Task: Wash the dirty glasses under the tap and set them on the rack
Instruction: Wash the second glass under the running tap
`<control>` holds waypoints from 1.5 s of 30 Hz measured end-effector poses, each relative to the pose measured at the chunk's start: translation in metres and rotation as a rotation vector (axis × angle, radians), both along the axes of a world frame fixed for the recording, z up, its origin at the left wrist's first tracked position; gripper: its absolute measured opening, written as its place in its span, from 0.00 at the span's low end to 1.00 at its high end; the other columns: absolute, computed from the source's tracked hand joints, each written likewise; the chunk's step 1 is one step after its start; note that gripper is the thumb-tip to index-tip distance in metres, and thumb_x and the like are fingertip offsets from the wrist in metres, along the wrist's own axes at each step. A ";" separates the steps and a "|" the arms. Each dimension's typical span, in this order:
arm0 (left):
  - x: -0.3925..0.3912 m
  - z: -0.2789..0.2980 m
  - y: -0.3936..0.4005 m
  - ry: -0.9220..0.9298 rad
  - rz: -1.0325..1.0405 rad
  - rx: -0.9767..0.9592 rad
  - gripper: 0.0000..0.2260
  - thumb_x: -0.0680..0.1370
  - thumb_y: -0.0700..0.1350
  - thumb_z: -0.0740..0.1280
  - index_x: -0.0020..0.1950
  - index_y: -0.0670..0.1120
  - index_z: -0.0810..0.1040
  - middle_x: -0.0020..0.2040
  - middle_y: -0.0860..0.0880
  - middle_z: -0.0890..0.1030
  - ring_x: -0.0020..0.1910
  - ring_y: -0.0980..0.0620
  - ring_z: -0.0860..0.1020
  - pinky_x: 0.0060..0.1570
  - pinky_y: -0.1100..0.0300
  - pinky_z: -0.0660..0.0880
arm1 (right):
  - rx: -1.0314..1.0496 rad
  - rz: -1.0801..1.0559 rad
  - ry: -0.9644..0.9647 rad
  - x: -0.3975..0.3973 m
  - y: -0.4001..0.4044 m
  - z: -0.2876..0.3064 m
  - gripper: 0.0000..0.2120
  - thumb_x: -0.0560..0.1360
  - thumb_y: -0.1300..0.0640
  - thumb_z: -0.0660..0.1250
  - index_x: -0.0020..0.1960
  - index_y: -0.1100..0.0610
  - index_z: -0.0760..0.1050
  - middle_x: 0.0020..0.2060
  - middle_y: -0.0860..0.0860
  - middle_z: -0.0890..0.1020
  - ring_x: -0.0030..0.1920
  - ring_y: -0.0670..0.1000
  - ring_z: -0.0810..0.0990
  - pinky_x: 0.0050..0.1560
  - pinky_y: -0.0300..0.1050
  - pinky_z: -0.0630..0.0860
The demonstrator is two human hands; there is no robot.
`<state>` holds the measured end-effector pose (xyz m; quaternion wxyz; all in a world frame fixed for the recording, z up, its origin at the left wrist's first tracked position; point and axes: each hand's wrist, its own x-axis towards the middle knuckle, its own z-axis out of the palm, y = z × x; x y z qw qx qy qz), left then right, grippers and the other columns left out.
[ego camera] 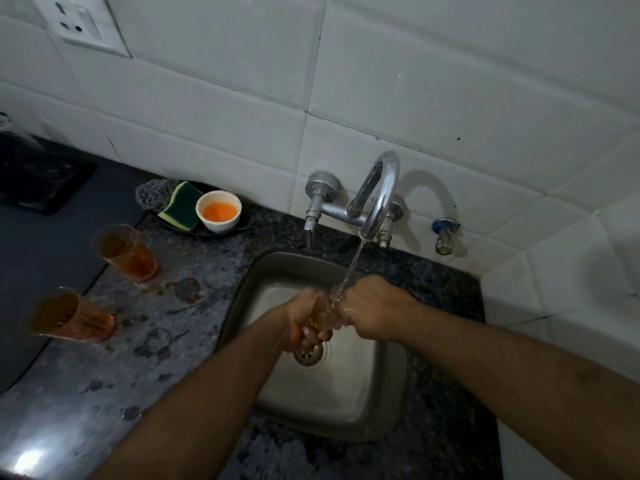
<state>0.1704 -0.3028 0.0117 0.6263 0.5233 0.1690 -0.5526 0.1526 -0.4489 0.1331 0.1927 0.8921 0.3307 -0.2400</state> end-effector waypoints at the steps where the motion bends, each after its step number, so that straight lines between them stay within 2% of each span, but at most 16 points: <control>1: 0.003 0.003 0.000 -0.007 0.031 -0.008 0.23 0.82 0.56 0.56 0.35 0.45 0.78 0.30 0.43 0.74 0.20 0.56 0.59 0.22 0.68 0.53 | 0.035 -0.039 -0.006 0.003 0.000 0.001 0.07 0.82 0.59 0.64 0.56 0.54 0.79 0.51 0.51 0.83 0.50 0.55 0.82 0.45 0.46 0.71; 7: -0.008 -0.006 -0.016 -0.284 0.653 -0.166 0.22 0.82 0.61 0.64 0.50 0.42 0.82 0.31 0.48 0.73 0.24 0.54 0.63 0.24 0.61 0.55 | 0.801 -0.853 0.364 0.002 0.005 -0.018 0.13 0.82 0.61 0.70 0.61 0.47 0.85 0.50 0.45 0.88 0.29 0.48 0.86 0.40 0.51 0.86; 10: -0.011 -0.007 -0.016 -0.184 0.736 -0.106 0.21 0.82 0.59 0.65 0.37 0.45 0.79 0.28 0.48 0.71 0.21 0.54 0.62 0.22 0.64 0.55 | 0.616 -0.594 0.237 0.002 0.012 -0.022 0.08 0.82 0.59 0.68 0.51 0.47 0.84 0.43 0.46 0.86 0.31 0.44 0.85 0.39 0.47 0.84; 14: -0.002 -0.002 -0.002 -0.007 0.253 -0.023 0.23 0.82 0.58 0.61 0.34 0.45 0.81 0.28 0.43 0.74 0.18 0.56 0.60 0.23 0.69 0.52 | 0.153 -0.018 0.009 0.010 -0.007 -0.015 0.04 0.81 0.52 0.68 0.53 0.50 0.80 0.46 0.48 0.82 0.44 0.51 0.81 0.42 0.46 0.72; 16: -0.001 0.001 0.002 0.050 0.022 -0.002 0.24 0.82 0.57 0.57 0.36 0.44 0.82 0.27 0.44 0.73 0.18 0.57 0.57 0.23 0.70 0.52 | 0.073 0.207 -0.032 0.017 -0.013 -0.012 0.03 0.80 0.54 0.69 0.53 0.52 0.81 0.44 0.50 0.83 0.43 0.53 0.82 0.45 0.49 0.79; 18: 0.004 0.006 0.002 0.055 0.024 -0.042 0.23 0.82 0.57 0.55 0.40 0.44 0.80 0.28 0.44 0.73 0.17 0.57 0.57 0.22 0.70 0.52 | 0.095 0.292 -0.101 0.025 -0.013 -0.009 0.04 0.79 0.57 0.70 0.53 0.54 0.82 0.42 0.53 0.83 0.44 0.56 0.83 0.49 0.52 0.81; 22: 0.009 0.009 -0.009 -0.102 0.373 -0.161 0.24 0.83 0.62 0.57 0.42 0.46 0.81 0.32 0.46 0.74 0.22 0.55 0.63 0.22 0.65 0.54 | 0.147 -0.089 -0.099 0.028 -0.005 -0.009 0.06 0.82 0.52 0.67 0.56 0.52 0.80 0.46 0.49 0.82 0.48 0.52 0.83 0.52 0.48 0.79; 25: 0.002 0.007 -0.019 -0.223 0.669 -0.195 0.20 0.83 0.60 0.63 0.42 0.48 0.83 0.32 0.49 0.74 0.25 0.54 0.64 0.23 0.62 0.56 | 0.531 -0.637 0.180 0.019 0.010 -0.016 0.03 0.80 0.50 0.71 0.49 0.48 0.82 0.41 0.45 0.83 0.34 0.45 0.85 0.45 0.47 0.84; 28: 0.001 0.002 -0.014 -0.194 0.659 -0.096 0.18 0.83 0.57 0.64 0.39 0.48 0.78 0.27 0.50 0.71 0.22 0.54 0.62 0.23 0.63 0.54 | 0.543 -0.518 0.214 0.011 0.012 -0.017 0.05 0.81 0.49 0.70 0.48 0.48 0.82 0.37 0.44 0.82 0.34 0.46 0.85 0.44 0.46 0.81; 30: 0.004 0.002 -0.006 -0.144 0.431 -0.050 0.19 0.83 0.57 0.63 0.38 0.46 0.77 0.28 0.47 0.71 0.20 0.54 0.61 0.21 0.67 0.54 | 0.366 -0.244 0.080 0.009 0.004 -0.012 0.12 0.81 0.43 0.68 0.55 0.51 0.81 0.41 0.45 0.80 0.44 0.51 0.82 0.45 0.45 0.74; 32: 0.005 0.005 -0.002 -0.062 0.145 -0.029 0.20 0.83 0.56 0.60 0.41 0.42 0.79 0.31 0.43 0.77 0.19 0.54 0.65 0.19 0.70 0.55 | 0.218 0.040 0.005 0.012 -0.008 -0.010 0.14 0.82 0.41 0.65 0.58 0.50 0.80 0.49 0.49 0.83 0.49 0.54 0.82 0.48 0.48 0.78; 35: 0.007 0.013 0.000 -0.002 -0.055 -0.041 0.21 0.82 0.55 0.55 0.42 0.43 0.79 0.33 0.46 0.80 0.19 0.56 0.65 0.21 0.70 0.51 | 0.127 0.201 -0.026 0.019 -0.011 -0.006 0.11 0.82 0.44 0.66 0.56 0.50 0.81 0.48 0.51 0.85 0.48 0.55 0.84 0.51 0.49 0.79; 38: 0.014 0.022 -0.001 -0.041 0.037 -0.041 0.24 0.83 0.58 0.54 0.40 0.43 0.79 0.30 0.46 0.77 0.19 0.55 0.65 0.25 0.66 0.49 | 0.228 0.020 -0.077 0.025 -0.016 -0.016 0.12 0.81 0.43 0.68 0.58 0.49 0.82 0.51 0.49 0.85 0.52 0.53 0.83 0.55 0.48 0.77; 41: 0.012 0.017 -0.007 -0.167 0.342 -0.019 0.23 0.77 0.63 0.65 0.47 0.43 0.84 0.39 0.44 0.83 0.30 0.49 0.76 0.30 0.62 0.65 | 0.549 -0.377 0.126 0.016 -0.017 -0.036 0.08 0.78 0.45 0.72 0.57 0.43 0.85 0.50 0.40 0.86 0.51 0.41 0.82 0.57 0.47 0.78; 43: 0.002 0.012 -0.014 -0.204 0.580 0.002 0.22 0.76 0.60 0.71 0.55 0.42 0.87 0.46 0.43 0.87 0.40 0.46 0.80 0.35 0.58 0.71 | 0.726 -0.528 0.203 0.011 -0.011 -0.045 0.07 0.77 0.51 0.75 0.54 0.43 0.86 0.47 0.38 0.87 0.48 0.38 0.82 0.56 0.47 0.80; 45: -0.005 0.007 -0.019 -0.197 0.725 0.039 0.16 0.78 0.54 0.72 0.52 0.40 0.87 0.42 0.42 0.86 0.36 0.48 0.81 0.29 0.61 0.73 | 0.752 -0.592 0.213 0.008 -0.004 -0.044 0.08 0.76 0.54 0.75 0.53 0.43 0.87 0.45 0.40 0.87 0.46 0.39 0.83 0.55 0.47 0.81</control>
